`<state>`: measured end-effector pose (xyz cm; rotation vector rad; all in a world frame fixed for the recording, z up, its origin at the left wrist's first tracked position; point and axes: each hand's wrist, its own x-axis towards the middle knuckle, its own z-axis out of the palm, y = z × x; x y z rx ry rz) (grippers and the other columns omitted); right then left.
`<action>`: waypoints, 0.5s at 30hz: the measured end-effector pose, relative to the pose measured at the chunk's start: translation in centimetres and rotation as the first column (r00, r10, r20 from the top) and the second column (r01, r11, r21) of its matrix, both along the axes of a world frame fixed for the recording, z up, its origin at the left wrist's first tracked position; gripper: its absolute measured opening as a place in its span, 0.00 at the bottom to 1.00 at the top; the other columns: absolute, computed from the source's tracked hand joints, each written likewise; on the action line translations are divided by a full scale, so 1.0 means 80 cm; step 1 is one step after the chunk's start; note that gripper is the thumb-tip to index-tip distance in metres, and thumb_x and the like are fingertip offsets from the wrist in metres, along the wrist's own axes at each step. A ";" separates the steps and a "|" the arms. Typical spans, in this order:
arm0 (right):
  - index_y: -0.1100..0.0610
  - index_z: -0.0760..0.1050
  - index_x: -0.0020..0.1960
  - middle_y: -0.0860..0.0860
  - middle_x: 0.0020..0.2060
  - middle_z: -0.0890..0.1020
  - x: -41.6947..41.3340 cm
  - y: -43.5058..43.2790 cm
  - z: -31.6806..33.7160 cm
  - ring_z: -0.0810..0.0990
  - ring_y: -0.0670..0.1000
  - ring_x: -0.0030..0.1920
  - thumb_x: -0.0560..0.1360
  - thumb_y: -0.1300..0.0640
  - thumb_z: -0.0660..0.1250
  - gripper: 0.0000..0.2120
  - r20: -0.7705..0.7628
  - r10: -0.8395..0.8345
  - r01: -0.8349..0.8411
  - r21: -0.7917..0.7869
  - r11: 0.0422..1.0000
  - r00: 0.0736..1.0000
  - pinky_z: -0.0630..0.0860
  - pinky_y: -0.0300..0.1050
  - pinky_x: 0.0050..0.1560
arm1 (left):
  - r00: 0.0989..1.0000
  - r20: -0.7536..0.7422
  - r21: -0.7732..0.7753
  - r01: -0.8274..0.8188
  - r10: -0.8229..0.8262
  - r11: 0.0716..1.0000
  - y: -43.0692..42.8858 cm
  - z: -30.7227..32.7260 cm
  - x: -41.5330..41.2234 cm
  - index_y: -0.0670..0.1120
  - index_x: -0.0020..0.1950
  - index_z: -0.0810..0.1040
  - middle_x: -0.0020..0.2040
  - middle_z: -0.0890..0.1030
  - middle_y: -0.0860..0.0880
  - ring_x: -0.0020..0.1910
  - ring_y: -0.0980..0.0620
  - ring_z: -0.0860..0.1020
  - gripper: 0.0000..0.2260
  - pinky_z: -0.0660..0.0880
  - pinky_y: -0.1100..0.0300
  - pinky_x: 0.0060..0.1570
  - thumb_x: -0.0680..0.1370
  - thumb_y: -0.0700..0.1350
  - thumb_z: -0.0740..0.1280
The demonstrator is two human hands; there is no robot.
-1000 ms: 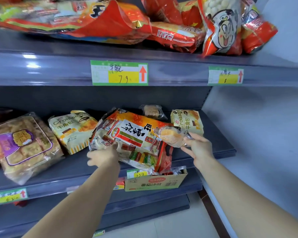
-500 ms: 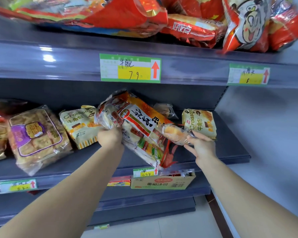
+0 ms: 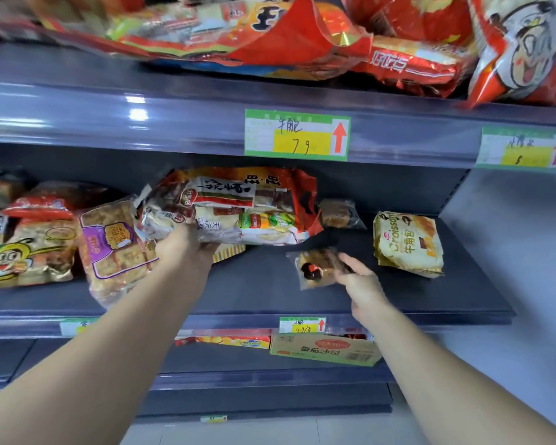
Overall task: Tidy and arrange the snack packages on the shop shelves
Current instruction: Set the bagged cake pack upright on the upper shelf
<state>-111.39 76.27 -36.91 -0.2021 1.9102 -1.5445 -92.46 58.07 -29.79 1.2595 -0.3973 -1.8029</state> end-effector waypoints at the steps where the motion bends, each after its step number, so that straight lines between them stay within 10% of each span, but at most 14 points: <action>1: 0.47 0.72 0.69 0.50 0.68 0.72 0.002 -0.002 -0.004 0.68 0.52 0.69 0.78 0.64 0.63 0.22 -0.043 0.088 -0.083 0.101 0.991 0.995 0.63 0.44 0.66 | 1.000 -0.022 0.024 -0.007 0.008 1.000 0.003 0.001 0.002 0.39 0.49 0.72 0.58 0.74 0.40 0.51 0.41 0.79 0.03 0.77 0.42 0.56 0.79 0.36 0.65; 4: 0.43 0.67 0.72 0.49 0.76 0.59 0.010 -0.006 0.000 0.51 0.53 0.77 0.77 0.53 0.67 0.24 -0.267 0.223 -0.126 0.337 0.933 0.938 0.55 0.55 0.74 | 0.999 -0.049 0.043 -0.003 0.005 0.999 0.009 -0.001 0.004 0.41 0.43 0.69 0.59 0.75 0.39 0.53 0.40 0.79 0.06 0.76 0.41 0.57 0.79 0.36 0.65; 10: 0.45 0.66 0.71 0.44 0.70 0.70 0.065 -0.032 0.059 0.66 0.45 0.69 0.54 0.32 0.76 0.48 -0.075 0.515 -0.517 0.004 0.856 0.854 0.59 0.50 0.72 | 0.991 -0.127 0.041 0.043 -0.038 0.998 0.033 0.000 -0.008 0.39 0.56 0.71 0.57 0.77 0.40 0.45 0.42 0.79 0.07 0.76 0.41 0.59 0.78 0.36 0.65; 15: 0.54 0.75 0.63 0.54 0.60 0.80 0.088 -0.074 0.103 0.80 0.55 0.59 0.59 0.40 0.78 0.37 0.305 0.131 -0.011 -0.364 0.931 0.943 0.79 0.50 0.55 | 0.972 -0.196 -0.008 0.129 -0.129 0.992 0.061 0.016 -0.015 0.36 0.64 0.71 0.53 0.81 0.38 0.48 0.41 0.82 0.14 0.79 0.45 0.52 0.78 0.32 0.64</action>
